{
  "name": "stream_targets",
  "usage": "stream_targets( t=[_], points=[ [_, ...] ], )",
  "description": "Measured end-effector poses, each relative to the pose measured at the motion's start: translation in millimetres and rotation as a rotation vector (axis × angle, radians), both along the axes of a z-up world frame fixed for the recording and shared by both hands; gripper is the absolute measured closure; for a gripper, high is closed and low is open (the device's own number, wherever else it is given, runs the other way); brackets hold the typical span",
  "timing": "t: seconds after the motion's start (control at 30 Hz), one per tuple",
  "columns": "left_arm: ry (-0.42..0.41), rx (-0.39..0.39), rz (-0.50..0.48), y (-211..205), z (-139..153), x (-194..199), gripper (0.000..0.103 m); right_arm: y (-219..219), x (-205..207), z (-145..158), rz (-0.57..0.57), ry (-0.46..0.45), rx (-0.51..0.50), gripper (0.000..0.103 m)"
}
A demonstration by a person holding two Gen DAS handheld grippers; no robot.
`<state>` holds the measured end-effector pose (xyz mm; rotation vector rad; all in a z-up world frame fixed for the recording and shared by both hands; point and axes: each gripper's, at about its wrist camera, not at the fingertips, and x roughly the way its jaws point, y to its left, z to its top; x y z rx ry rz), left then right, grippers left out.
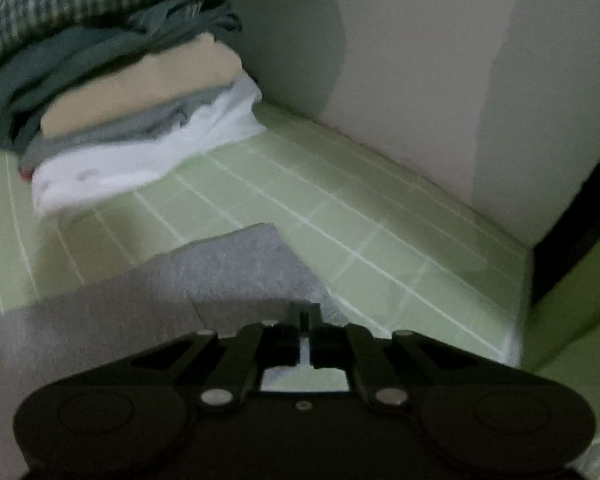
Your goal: Fold clothes
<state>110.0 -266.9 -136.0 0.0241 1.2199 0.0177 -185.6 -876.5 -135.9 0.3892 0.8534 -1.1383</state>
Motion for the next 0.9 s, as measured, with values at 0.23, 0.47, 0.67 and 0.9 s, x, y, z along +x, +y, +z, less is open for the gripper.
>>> stream_targets(
  t=[0.23,0.47,0.67,0.9],
  points=[
    [-0.006,0.000,0.002,-1,0,-2,0.000,11,-7,4,-0.056,0.022,0.028,0.092],
    [-0.005,-0.002,0.005,1,0,0,0.000,71,65,30,0.179,-0.068,-0.064,0.031],
    [-0.003,0.001,0.022,2,1,12,0.000,156,166,37,0.549,-0.231,0.088,0.031],
    [-0.029,-0.014,-0.022,7,3,17,0.000,244,259,26,0.864,-0.340,0.313,0.031]
  ],
)
